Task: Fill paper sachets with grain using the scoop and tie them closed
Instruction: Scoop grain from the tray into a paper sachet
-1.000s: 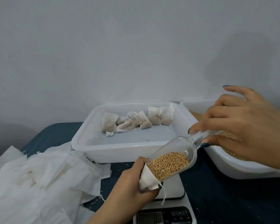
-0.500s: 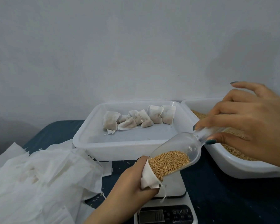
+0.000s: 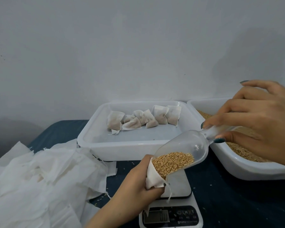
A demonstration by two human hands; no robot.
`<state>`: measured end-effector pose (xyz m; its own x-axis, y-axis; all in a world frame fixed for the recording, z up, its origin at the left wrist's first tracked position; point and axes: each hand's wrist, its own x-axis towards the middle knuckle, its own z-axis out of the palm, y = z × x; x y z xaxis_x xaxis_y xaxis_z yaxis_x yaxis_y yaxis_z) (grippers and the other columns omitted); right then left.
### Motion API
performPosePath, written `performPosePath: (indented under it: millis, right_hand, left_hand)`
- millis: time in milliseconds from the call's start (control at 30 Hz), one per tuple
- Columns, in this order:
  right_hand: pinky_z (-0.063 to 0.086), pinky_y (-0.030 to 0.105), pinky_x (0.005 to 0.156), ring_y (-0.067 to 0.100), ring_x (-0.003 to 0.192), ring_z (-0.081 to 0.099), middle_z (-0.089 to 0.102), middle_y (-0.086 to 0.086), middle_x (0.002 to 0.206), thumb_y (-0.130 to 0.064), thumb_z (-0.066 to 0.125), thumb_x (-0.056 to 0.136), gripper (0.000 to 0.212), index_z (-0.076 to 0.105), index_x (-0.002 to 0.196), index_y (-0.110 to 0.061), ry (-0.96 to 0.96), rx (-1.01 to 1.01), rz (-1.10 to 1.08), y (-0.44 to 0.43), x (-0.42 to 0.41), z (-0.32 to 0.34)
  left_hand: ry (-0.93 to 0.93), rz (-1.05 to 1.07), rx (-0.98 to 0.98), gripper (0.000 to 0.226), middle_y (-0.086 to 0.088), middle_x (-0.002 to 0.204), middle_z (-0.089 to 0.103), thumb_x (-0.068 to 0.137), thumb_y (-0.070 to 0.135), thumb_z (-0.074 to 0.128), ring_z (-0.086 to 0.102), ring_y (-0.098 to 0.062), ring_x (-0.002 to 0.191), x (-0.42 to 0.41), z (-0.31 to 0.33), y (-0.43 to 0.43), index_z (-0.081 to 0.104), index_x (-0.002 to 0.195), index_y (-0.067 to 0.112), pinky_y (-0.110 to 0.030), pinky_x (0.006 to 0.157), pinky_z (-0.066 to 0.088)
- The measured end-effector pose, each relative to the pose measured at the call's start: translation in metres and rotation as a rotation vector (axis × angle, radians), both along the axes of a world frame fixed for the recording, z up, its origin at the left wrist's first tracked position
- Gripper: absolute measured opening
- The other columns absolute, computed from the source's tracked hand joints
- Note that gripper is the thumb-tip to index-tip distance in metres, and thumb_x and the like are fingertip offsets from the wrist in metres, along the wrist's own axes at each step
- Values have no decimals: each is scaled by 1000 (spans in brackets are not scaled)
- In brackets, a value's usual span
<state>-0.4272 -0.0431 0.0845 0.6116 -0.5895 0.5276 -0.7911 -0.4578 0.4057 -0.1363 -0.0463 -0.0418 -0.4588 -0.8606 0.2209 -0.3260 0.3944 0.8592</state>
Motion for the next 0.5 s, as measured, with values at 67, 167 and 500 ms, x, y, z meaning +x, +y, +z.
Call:
performPosePath:
  millis: [67, 167, 500]
  right_hand:
    - [33, 48, 107, 14, 86, 52, 64, -22, 92, -59, 53, 91, 27, 63, 114, -49, -9, 2, -5, 0, -1, -1]
    - [34, 48, 106, 15, 86, 53, 63, -23, 93, -60, 53, 92, 28, 63, 115, -49, -14, 15, -9, 2, -3, -2]
    - [37, 49, 101, 15, 86, 54, 61, -25, 95, -56, 56, 90, 27, 66, 113, -48, -63, 26, -14, 6, -5, -9]
  left_hand:
    - [12, 1, -7, 37, 11, 93, 62, 75, 24, 61, 56, -3, 74, 0, 0, 0, 50, 105, 41, -24, 66, 48]
    - [21, -7, -13, 36, 12, 93, 62, 76, 26, 61, 55, -1, 73, 0, 0, 0, 50, 106, 43, -20, 64, 47]
    - [50, -13, 0, 36, 15, 89, 60, 78, 25, 61, 52, 3, 71, 0, 1, 0, 50, 111, 35, -16, 63, 45]
